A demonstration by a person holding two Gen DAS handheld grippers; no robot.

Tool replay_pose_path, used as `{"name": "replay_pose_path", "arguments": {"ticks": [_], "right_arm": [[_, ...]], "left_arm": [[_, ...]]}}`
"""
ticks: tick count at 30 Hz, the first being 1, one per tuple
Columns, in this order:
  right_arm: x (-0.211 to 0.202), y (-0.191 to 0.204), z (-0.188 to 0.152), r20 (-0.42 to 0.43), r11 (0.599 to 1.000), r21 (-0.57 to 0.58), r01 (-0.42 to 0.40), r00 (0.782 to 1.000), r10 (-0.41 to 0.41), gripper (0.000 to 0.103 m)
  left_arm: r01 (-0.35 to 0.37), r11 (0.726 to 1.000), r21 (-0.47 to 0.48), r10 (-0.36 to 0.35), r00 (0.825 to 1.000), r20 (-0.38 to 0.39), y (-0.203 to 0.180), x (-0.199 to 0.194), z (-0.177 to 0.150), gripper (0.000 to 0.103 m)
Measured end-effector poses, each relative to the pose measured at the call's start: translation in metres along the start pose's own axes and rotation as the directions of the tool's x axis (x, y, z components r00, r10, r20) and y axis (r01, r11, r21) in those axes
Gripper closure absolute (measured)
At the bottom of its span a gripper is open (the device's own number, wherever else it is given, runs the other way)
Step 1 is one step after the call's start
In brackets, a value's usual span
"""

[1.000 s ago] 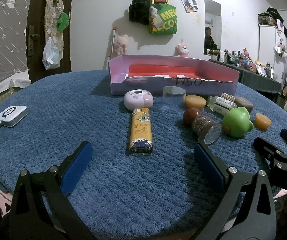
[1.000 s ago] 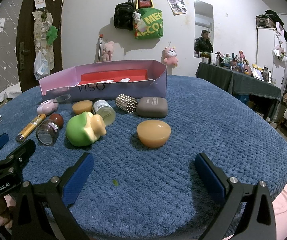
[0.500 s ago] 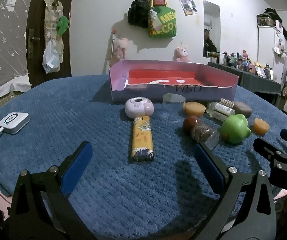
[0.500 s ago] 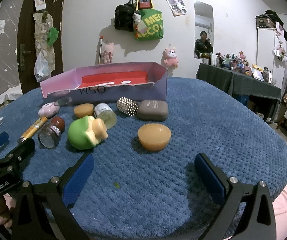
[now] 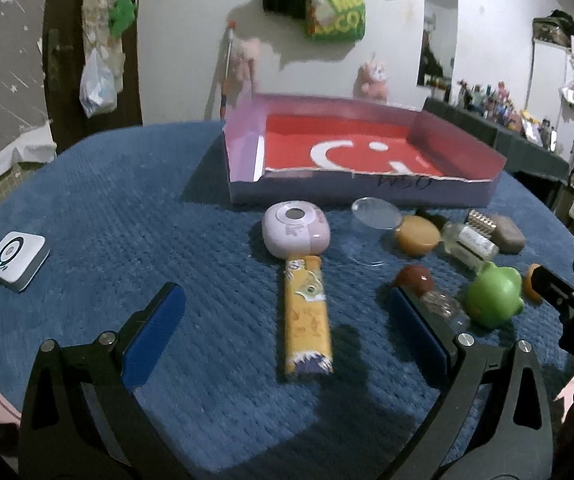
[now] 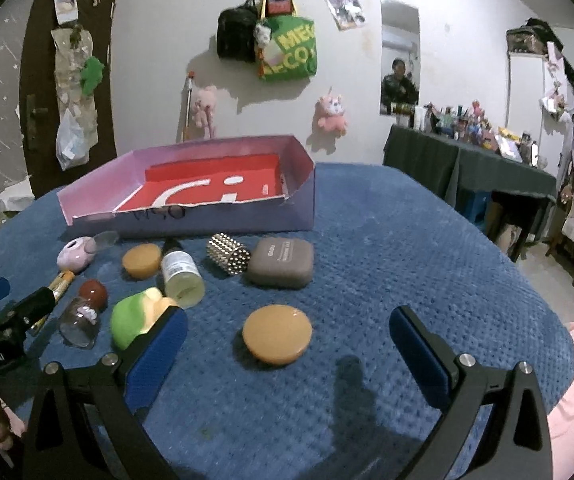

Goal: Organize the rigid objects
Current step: 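Grasp the yellow lighter with the left tool while the right tool grasps the tan sponge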

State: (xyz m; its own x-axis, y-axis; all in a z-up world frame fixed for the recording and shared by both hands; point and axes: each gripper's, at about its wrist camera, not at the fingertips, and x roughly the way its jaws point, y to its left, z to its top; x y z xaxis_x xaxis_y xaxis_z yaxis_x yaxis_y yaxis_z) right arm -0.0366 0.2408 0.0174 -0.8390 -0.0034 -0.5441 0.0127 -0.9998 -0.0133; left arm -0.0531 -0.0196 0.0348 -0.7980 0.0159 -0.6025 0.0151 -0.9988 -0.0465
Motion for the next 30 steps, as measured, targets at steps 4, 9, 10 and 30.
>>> {"name": "replay_pose_path", "arguments": {"ticks": [4,9,10,30], "right_arm": [[0.017,-0.004,0.008,-0.095,1.0,-0.013,-0.014,0.995,0.013,0.0],[0.028,-0.007,0.009,-0.179,1.0,-0.012,-0.026,0.983,0.023,0.0],[0.028,-0.007,0.008,-0.189,0.999,-0.01,-0.033,0.981,0.03,0.003],[0.016,-0.003,0.011,-0.176,0.991,-0.04,-0.129,0.977,0.12,0.063]], "left_arm": [[0.0,1.0,0.002,0.0,0.995,-0.104,0.006,0.013,0.01,0.0],[-0.002,0.999,0.037,0.009,0.982,-0.189,0.008,0.025,0.011,0.002],[0.0,0.999,0.044,0.009,0.979,-0.205,0.009,0.027,0.011,0.003],[0.1,0.994,0.033,-0.091,0.975,-0.203,0.006,0.016,0.02,0.081]]}}
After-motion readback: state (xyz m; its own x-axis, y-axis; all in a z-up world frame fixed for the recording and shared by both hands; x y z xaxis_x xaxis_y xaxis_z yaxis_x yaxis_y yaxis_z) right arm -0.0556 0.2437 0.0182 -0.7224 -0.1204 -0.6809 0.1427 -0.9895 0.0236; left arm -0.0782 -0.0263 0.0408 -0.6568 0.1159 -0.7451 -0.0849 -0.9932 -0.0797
